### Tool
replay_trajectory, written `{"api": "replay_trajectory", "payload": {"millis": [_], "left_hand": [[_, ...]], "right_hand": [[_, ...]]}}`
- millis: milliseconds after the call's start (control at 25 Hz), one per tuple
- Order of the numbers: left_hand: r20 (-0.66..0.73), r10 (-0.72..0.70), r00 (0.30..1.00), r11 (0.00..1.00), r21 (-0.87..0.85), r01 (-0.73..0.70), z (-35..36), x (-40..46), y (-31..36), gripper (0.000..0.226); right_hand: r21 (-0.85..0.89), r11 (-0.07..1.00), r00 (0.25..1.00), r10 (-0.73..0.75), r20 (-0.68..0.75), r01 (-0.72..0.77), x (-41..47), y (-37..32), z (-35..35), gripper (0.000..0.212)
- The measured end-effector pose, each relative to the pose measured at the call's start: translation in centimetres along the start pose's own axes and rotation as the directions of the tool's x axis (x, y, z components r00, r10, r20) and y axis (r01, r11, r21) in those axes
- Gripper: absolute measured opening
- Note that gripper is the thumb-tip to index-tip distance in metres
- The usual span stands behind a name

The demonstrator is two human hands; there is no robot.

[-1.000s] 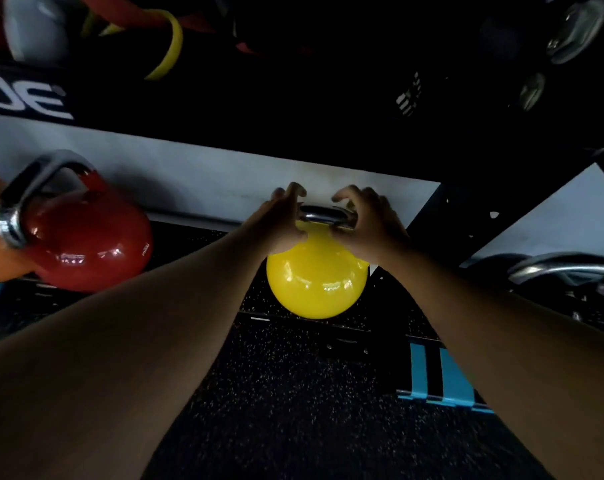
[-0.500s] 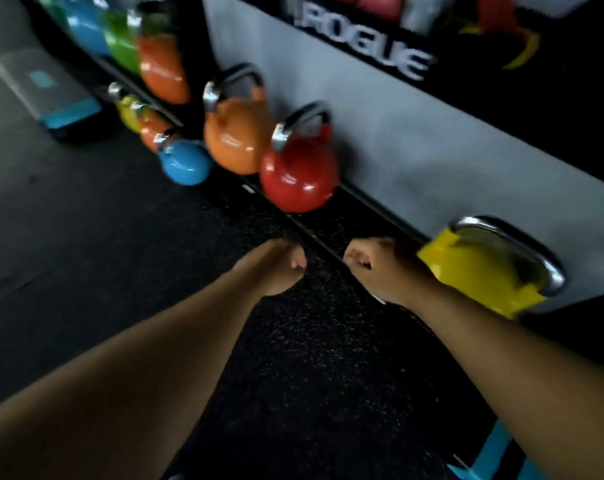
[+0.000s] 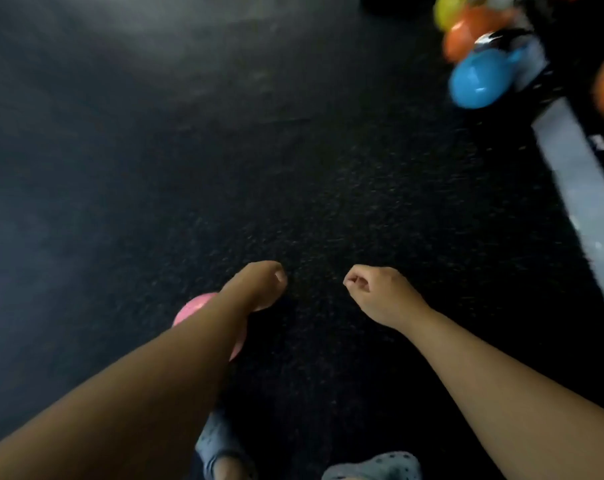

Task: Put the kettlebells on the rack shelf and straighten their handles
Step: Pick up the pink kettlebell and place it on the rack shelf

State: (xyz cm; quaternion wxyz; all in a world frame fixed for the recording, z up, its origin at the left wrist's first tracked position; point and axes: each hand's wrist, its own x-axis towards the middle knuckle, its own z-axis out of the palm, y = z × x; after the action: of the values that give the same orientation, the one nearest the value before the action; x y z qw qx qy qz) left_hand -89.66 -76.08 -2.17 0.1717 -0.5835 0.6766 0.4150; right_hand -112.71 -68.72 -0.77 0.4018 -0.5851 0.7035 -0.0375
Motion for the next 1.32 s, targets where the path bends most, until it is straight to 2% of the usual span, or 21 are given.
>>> {"api": "replay_trajectory", "payload": {"millis": [160, 280, 360, 480, 560, 640, 680, 760, 880, 1000, 1080, 1160, 1320], "left_hand": [[-0.054, -0.188, 0.981, 0.973, -0.143, 0.178, 0.7, -2.1, -16.3, 0.017], [-0.081, -0.274, 0.958, 0.941, -0.225, 0.251, 2.4, -2.7, -25.4, 0.023], [-0.101, -0.280, 0.955, 0.938, -0.241, 0.250, 4.0, -2.3, -29.6, 0.035], [-0.099, -0.224, 0.970, 0.962, -0.185, 0.203, 7.3, -1.0, -33.7, 0.056], [-0.112, -0.136, 0.984, 0.985, -0.120, 0.123, 9.2, 0.5, -34.7, 0.056], [-0.142, -0.052, 0.988, 0.995, -0.090, 0.039, 10.0, 2.1, -34.6, 0.040], [-0.161, -0.027, 0.987, 0.995, -0.097, 0.012, 9.8, 2.7, -34.5, 0.027], [-0.168, -0.003, 0.986, 0.996, -0.088, -0.012, 9.4, 3.6, -34.0, 0.013], [-0.134, 0.050, 0.990, 0.997, 0.062, -0.041, 8.8, 3.4, -32.1, 0.007], [-0.095, 0.155, 0.983, 0.981, 0.132, -0.142, 6.6, 2.7, -28.3, 0.013], [-0.044, 0.244, 0.969, 0.955, 0.188, -0.231, 4.2, 2.8, -23.5, 0.014], [-0.005, 0.320, 0.947, 0.918, 0.248, -0.309, 2.7, 3.1, -17.3, 0.011], [0.071, 0.435, 0.898, 0.836, 0.339, -0.432, 2.0, 3.3, -3.4, 0.020]], "right_hand": [[-0.006, 0.998, 0.987, -0.056, 0.151, 0.058, 4.2, -10.0, 12.3, 0.013], [-0.024, 0.991, 0.971, -0.125, 0.203, 0.133, 6.4, -14.2, 20.5, 0.009], [-0.068, 0.985, 0.968, -0.141, 0.207, 0.158, 8.1, -15.4, 24.8, 0.023], [-0.263, 0.943, 0.966, -0.152, 0.210, 0.206, 10.8, -15.8, 30.4, 0.050], [-0.365, 0.905, 0.970, -0.166, 0.175, 0.221, 12.4, -15.3, 32.6, 0.038], [-0.339, 0.910, 0.971, -0.214, 0.107, 0.238, 13.8, -14.4, 33.4, 0.015], [-0.309, 0.918, 0.968, -0.232, 0.094, 0.250, 14.4, -14.2, 33.4, 0.011], [-0.274, 0.918, 0.955, -0.248, 0.161, 0.285, 15.3, -14.0, 32.8, 0.014], [-0.292, 0.897, 0.926, -0.249, 0.282, 0.330, 14.4, -14.0, 30.9, 0.016], [-0.203, 0.948, 0.952, -0.194, 0.238, 0.244, 11.6, -12.6, 27.7, 0.013], [-0.117, 0.985, 0.986, -0.116, 0.123, 0.130, 9.4, -10.7, 23.9, 0.014], [-0.013, 1.000, 1.000, -0.009, 0.023, 0.009, 6.9, -8.0, 19.7, 0.024], [0.118, 0.985, 0.984, 0.137, -0.114, -0.123, 2.0, -1.2, 10.5, 0.014]]}}
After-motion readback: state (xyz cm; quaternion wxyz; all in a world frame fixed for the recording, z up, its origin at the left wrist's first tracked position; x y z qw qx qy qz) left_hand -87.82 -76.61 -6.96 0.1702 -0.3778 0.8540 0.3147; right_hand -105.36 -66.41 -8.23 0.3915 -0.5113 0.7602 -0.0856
